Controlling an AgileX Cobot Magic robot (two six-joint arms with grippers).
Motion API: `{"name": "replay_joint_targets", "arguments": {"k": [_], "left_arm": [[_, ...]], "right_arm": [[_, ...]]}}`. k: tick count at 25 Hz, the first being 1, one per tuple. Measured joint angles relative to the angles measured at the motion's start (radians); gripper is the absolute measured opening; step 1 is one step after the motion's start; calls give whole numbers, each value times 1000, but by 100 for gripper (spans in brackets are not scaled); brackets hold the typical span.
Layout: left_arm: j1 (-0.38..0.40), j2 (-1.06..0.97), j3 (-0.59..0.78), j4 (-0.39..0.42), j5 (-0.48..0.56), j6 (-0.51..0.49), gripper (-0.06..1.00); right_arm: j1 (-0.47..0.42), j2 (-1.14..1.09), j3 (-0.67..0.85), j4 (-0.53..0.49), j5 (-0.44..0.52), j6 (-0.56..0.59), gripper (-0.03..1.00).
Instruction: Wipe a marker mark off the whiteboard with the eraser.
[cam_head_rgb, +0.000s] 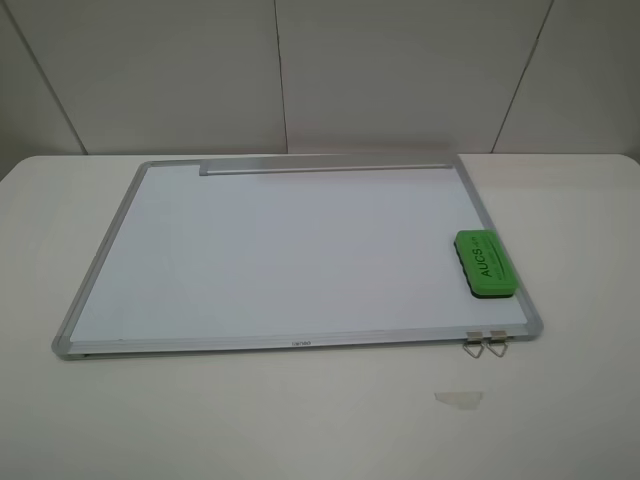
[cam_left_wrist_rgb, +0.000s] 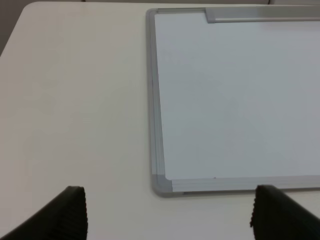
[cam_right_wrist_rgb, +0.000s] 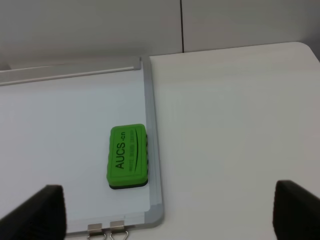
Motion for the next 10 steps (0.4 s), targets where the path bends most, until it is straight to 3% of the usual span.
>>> {"name": "replay_joint_targets", "arguments": {"k": [10], "left_arm": [[0, 0, 0, 0, 0, 0, 69]], "right_arm": [[0, 0, 0, 0, 0, 0, 82]]}}
